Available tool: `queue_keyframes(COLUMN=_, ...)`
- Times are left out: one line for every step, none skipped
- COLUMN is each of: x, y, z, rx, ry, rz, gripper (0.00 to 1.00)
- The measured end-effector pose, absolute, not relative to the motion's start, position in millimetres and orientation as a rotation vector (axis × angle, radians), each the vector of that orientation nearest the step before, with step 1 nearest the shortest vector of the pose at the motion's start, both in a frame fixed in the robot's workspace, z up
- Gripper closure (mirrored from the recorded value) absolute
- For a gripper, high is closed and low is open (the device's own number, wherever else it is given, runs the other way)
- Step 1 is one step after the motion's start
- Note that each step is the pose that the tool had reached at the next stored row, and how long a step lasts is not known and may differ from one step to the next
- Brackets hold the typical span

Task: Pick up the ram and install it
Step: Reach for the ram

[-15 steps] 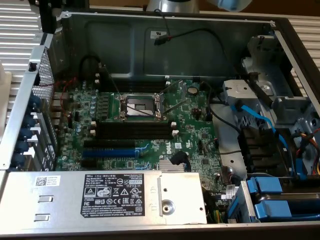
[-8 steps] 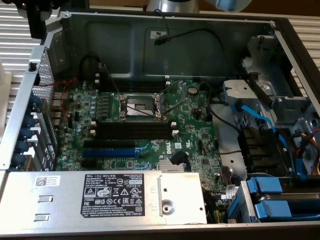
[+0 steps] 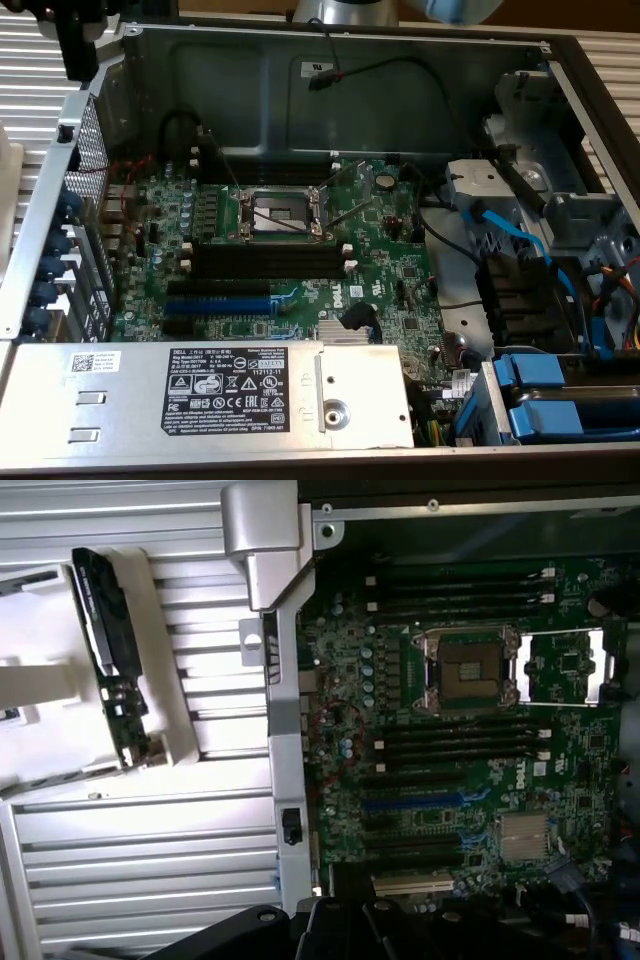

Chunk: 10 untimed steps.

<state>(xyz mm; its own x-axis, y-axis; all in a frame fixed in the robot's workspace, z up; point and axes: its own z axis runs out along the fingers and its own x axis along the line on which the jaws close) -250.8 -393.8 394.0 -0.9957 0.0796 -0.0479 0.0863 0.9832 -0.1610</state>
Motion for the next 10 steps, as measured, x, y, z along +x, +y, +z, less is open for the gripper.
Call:
queue_keyframes(x=-255.3, y=-393.3, z=394.0, rx=0.129, ry=3.087, rz=-0.253, gripper=0.89)
queue_keyframes(x=-260.2, y=-392.8, z=394.0, rx=0.129, ry=3.087, rz=-0.253, gripper=0.89)
queue_keyframes(x=-264.4, y=-392.5, z=394.0, rx=0.129, ry=3.087, rz=-0.253, gripper=0.89)
queue_keyframes(x=-269.3, y=-392.2, z=394.0, rx=0.129, ry=3.087, rz=-0.253, gripper=0.89)
queue_keyframes(x=-273.6, y=-392.0, z=394.0, rx=0.129, ry=3.087, rz=-0.253, gripper=0.89)
queue_keyframes(x=-278.3, y=-391.7, z=394.0, rx=0.129, ry=3.087, rz=-0.253, gripper=0.89)
queue_keyframes(x=-282.8, y=-391.5, z=394.0, rx=0.129, ry=3.087, rz=-0.253, gripper=0.89)
queue_keyframes(x=-287.3, y=-391.3, z=394.0, rx=0.129, ry=3.087, rz=-0.253, gripper=0.89)
queue_keyframes(x=-291.9, y=-391.1, z=394.0, rx=0.129, ry=3.087, rz=-0.253, gripper=0.89)
queue_keyframes(x=-296.4, y=-390.9, z=394.0, rx=0.129, ry=3.087, rz=-0.253, gripper=0.89)
